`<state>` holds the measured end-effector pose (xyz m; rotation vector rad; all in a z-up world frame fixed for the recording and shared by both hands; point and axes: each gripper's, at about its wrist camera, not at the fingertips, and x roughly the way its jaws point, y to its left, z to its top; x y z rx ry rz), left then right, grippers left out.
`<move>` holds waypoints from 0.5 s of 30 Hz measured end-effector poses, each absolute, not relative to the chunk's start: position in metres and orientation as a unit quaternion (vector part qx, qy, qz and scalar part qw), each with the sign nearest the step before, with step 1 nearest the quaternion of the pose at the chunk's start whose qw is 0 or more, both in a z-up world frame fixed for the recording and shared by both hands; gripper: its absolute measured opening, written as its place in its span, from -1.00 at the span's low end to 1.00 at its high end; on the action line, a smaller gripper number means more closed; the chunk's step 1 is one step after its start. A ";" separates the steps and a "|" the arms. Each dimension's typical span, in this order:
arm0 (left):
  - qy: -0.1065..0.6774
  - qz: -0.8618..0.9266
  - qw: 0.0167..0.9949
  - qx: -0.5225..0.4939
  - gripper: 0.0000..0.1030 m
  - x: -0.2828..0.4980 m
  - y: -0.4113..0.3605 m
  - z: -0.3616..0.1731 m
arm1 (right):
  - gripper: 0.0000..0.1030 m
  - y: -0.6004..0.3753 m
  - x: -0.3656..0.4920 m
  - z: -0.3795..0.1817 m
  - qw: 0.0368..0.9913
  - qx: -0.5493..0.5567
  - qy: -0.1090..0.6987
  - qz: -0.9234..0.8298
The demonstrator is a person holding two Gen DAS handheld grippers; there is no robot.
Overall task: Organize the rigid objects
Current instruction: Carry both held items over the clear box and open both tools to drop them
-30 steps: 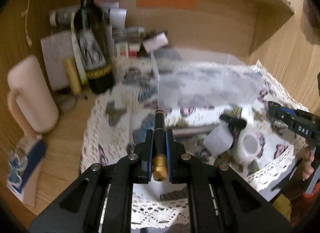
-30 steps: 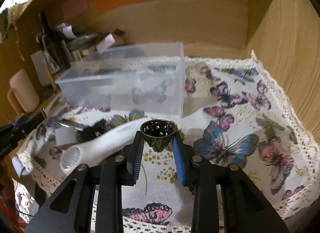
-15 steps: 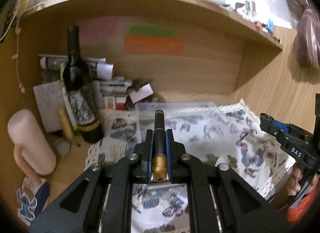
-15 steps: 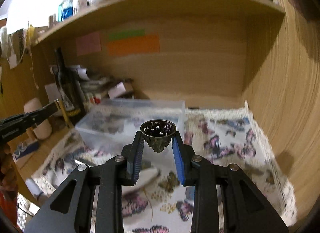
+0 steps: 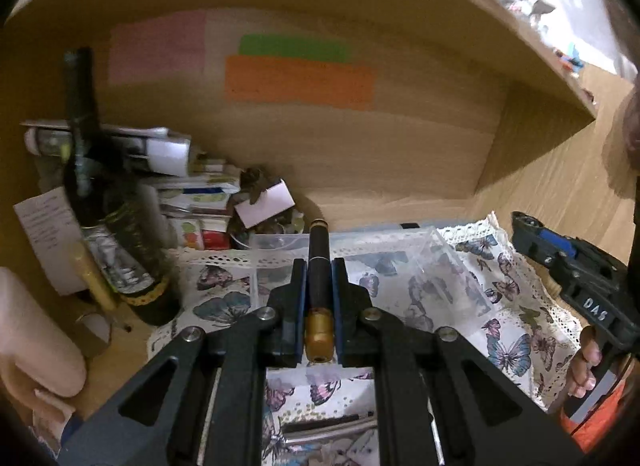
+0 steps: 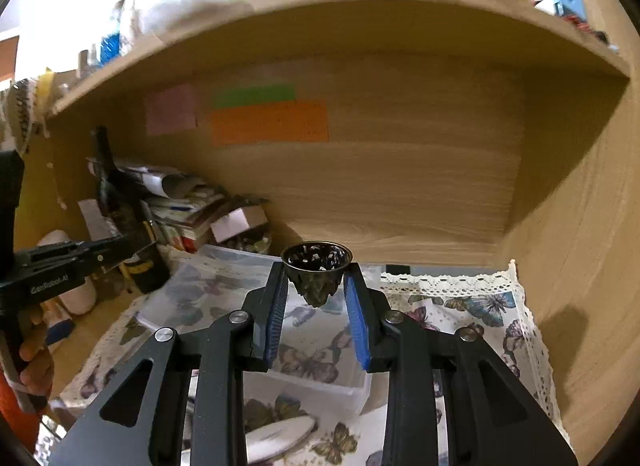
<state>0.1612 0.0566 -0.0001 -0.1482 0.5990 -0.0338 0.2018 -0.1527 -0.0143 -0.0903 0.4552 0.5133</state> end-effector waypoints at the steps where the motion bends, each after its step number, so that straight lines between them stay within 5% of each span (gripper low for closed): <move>1: 0.301 -0.018 0.951 -0.074 -0.80 0.166 0.056 -0.002 | -0.49 -0.149 0.207 -0.018 0.939 -0.046 0.230 0.252; 15: 0.397 -0.015 0.917 -0.046 -0.80 0.233 0.058 -0.063 | -0.49 -0.113 0.276 -0.086 0.897 -0.074 0.353 0.256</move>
